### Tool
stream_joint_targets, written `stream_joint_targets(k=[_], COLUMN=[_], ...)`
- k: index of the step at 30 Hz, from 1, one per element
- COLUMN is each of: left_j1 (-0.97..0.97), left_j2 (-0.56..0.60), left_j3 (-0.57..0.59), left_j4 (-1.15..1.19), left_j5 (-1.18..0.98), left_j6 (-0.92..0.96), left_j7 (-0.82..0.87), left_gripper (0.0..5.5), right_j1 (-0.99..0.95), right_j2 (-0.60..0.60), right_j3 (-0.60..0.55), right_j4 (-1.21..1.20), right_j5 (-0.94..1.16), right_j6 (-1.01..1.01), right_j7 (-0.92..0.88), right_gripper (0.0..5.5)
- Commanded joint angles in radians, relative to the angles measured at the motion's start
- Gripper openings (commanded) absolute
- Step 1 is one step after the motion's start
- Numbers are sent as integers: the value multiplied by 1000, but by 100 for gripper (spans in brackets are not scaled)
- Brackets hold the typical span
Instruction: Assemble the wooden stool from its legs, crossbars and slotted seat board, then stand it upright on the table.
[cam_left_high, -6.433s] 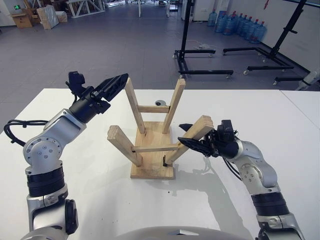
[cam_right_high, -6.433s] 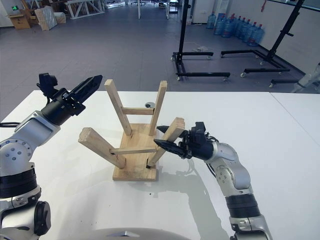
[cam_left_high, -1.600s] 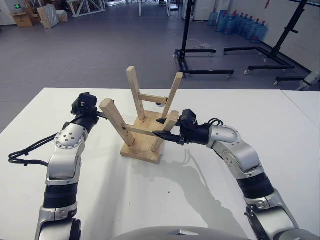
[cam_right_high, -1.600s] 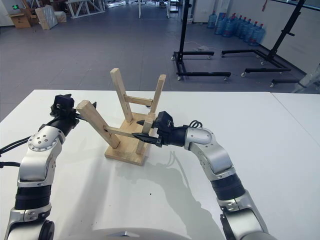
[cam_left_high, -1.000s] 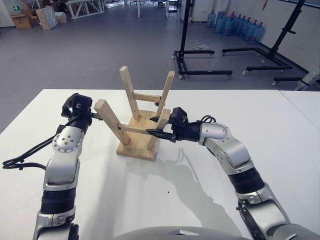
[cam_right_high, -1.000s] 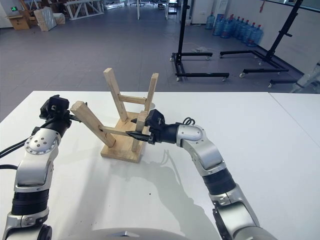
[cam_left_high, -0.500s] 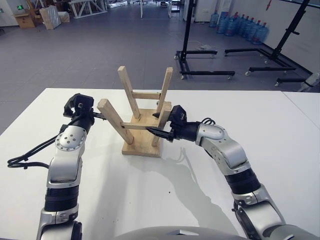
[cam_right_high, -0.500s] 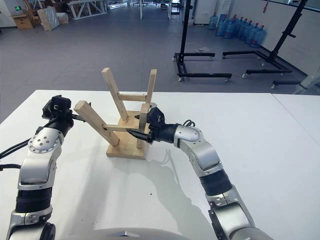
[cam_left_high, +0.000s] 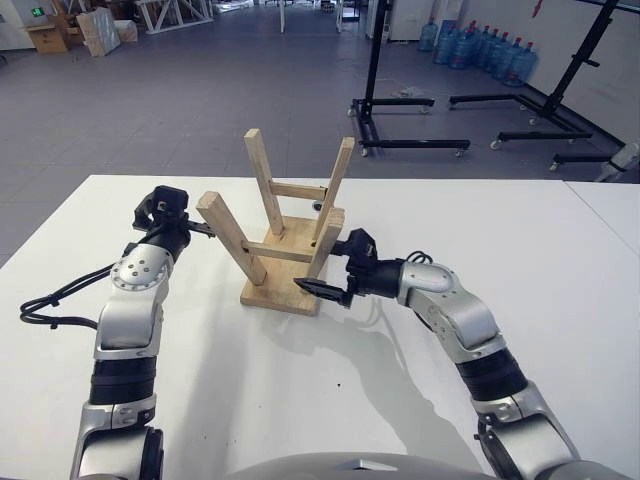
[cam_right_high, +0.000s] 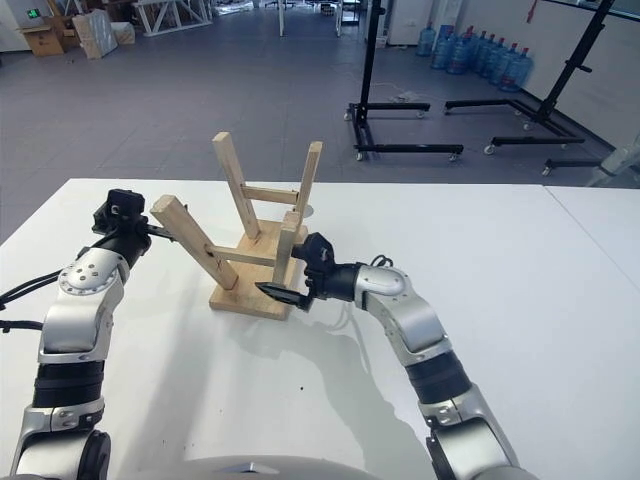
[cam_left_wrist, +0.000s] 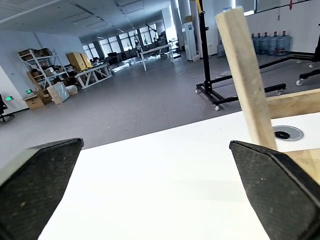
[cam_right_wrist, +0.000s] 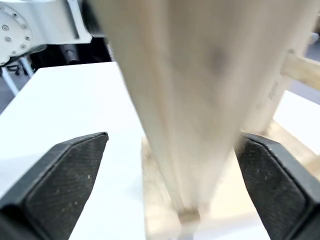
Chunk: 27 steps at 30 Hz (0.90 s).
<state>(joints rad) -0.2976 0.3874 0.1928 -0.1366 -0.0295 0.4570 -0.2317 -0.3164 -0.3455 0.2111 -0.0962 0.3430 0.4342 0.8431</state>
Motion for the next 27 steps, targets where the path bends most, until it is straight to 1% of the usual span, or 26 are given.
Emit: stream_joint_targets(k=[1, 3, 4, 6, 7, 9, 10, 11, 13, 16, 19, 22, 24, 27], left_j1=[-25, -37, -51, -77, -104, -185, -226, -253, -251, -196, -167, -172, -180, -181], left_j2=[91, 149, 175, 230, 253, 262, 248, 219, 178, 109, 37, -10, -36, -53], left_j3=[53, 122, 178, 263, 312, 382, 391, 391, 346, 261, 214, 209, 208, 186], left_j4=[52, 79, 87, 95, 93, 56, 31, -4, -71, -132, -156, -194, -220, -231], left_j5=[12, -3, -32, -74, -118, -244, -305, -378, -452, -522, -590, -683, -745, -776], left_j6=[-27, -28, -15, 3, 28, 99, 135, 180, 218, 255, 282, 313, 335, 337], left_j7=[-9, -6, -7, -17, -25, -47, -52, -59, -76, -103, -106, -96, -83, -52], left_gripper=[540, 540, 540, 540, 540, 540, 540, 540, 540, 540, 540, 540, 540, 540], right_j1=[37, 41, 39, 25, -6, -90, -124, -153, -192, -210, -229, -236, -223, -181], right_j2=[-50, -106, -145, -209, -223, -193, -152, -103, -17, 63, 102, 122, 138, 150], right_j3=[-79, -128, -155, -187, -203, -211, -205, -189, -155, -109, -83, -75, -71, -50], right_j4=[-26, -25, -14, 30, 77, 167, 198, 233, 308, 372, 433, 456, 427, 338], right_j5=[45, 64, 66, 40, 21, -19, -29, -48, -87, -120, -146, -149, -134, -114], right_j6=[-3, -6, -9, -35, -48, -86, -101, -133, -204, -275, -322, -338, -320, -265], right_j7=[24, 59, 79, 104, 89, 18, -21, -60, -118, -132, -127, -113, -98, -79], right_gripper=[449, 449, 449, 449, 449, 449, 449, 449, 449, 449, 449, 449, 449, 449])
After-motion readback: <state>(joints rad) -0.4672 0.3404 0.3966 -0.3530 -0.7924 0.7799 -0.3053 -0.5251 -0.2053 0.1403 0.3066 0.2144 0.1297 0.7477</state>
